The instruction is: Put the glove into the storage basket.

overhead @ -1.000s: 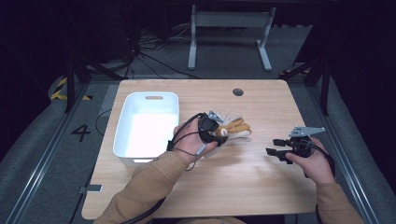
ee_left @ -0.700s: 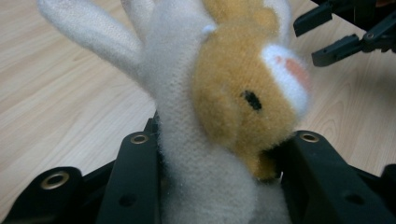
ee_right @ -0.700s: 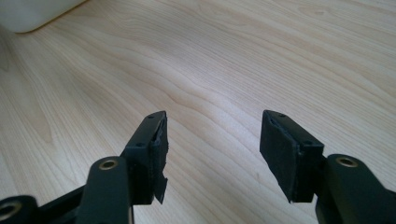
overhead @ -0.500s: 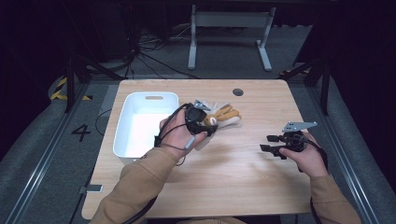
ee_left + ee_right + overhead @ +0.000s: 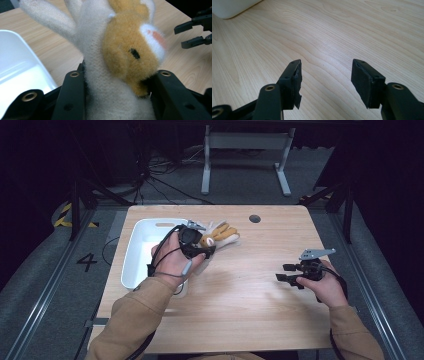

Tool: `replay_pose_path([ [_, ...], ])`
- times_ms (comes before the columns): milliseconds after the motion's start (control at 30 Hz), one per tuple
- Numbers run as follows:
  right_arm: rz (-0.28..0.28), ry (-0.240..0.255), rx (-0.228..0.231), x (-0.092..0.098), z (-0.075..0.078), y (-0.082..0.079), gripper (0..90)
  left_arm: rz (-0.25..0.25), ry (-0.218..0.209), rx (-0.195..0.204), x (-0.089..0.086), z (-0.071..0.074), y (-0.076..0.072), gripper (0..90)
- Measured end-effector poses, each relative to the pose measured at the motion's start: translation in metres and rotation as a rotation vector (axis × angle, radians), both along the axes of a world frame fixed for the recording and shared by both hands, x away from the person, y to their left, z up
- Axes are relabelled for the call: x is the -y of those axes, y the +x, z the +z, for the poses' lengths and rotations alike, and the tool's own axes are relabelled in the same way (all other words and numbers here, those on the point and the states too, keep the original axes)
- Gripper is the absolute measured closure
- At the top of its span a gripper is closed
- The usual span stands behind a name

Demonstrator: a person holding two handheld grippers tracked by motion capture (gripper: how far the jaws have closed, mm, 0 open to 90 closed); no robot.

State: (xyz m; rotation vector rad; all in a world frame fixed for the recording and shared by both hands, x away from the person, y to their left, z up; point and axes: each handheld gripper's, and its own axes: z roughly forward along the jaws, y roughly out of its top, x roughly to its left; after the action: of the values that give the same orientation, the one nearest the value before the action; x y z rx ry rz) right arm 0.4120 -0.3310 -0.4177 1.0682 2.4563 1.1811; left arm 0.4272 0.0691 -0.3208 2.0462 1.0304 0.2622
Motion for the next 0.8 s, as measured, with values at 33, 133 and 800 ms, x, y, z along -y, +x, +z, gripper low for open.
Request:
replay_pose_path([
  [33,-0.002,0.000,-0.003,0.001,0.000,0.000,42.4,0.005,-0.004,0.000,-0.003,0.001,0.001,61.0],
  [133,-0.002,-0.002,-0.012,0.001,-0.002,0.000,42.4,0.031,-0.013,0.001,-0.012,0.003,0.003,60.9],
  [800,-0.035,-0.041,-0.035,0.014,-0.014,0.003,42.0,0.269,-0.008,-0.044,-0.070,-0.006,0.015,60.8],
])
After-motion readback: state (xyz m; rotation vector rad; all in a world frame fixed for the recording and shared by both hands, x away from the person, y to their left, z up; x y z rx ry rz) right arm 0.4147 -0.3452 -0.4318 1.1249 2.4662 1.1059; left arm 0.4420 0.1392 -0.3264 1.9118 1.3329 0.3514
